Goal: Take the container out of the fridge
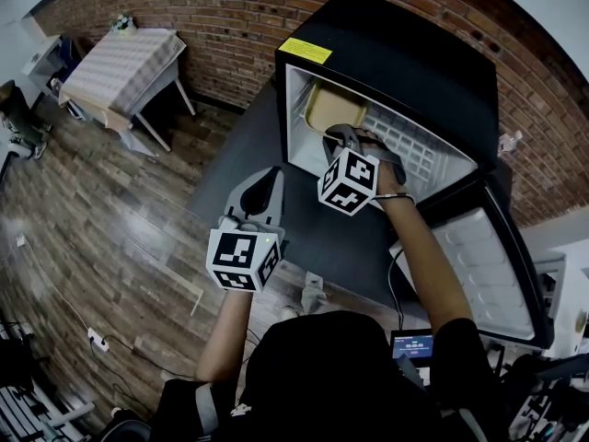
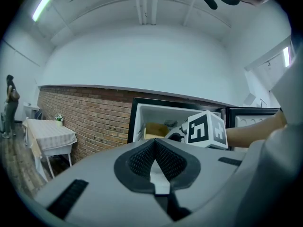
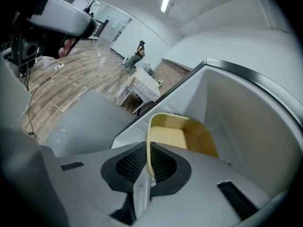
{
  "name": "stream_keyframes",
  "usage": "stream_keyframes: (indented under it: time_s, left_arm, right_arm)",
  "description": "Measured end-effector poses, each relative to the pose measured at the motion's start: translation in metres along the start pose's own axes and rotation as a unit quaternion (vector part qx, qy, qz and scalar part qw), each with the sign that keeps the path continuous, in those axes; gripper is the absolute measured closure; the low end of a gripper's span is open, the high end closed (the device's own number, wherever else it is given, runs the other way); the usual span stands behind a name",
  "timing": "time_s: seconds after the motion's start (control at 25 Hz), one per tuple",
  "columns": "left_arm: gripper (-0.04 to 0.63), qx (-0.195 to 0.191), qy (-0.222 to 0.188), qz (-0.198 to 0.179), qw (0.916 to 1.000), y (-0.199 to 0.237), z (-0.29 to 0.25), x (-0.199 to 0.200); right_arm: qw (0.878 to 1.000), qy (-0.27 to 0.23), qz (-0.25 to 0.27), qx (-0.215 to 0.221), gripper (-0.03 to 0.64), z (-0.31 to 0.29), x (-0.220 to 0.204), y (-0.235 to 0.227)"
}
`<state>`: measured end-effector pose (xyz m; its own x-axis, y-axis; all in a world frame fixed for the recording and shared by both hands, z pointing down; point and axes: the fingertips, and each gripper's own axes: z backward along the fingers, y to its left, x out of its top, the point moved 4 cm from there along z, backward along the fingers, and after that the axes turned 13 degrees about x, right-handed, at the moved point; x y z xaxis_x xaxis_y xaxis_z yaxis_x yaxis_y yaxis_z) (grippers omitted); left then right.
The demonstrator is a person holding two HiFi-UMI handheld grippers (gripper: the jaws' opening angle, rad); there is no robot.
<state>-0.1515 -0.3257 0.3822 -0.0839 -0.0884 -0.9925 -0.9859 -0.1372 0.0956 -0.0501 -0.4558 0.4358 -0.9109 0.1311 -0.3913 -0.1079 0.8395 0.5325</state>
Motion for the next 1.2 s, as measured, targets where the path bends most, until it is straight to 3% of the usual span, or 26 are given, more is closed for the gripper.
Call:
stream_keyframes:
  time_s: [0.84,1.2]
  left_arm:
    - [0.581,-0.022,-0.017,-0.024,0.9993,-0.007,0.073,0.013]
    - [0.581,-0.033,-0.021,-0.029,0.9988,-0.014,0.109,0.014]
  right_arm:
    - [0.994,-0.079,-0.074,0.007,0.561,0.078,0.035,0.073]
    - [0.994,-0.078,-0.070,0.006,0.561,0.105,0.041,0.118]
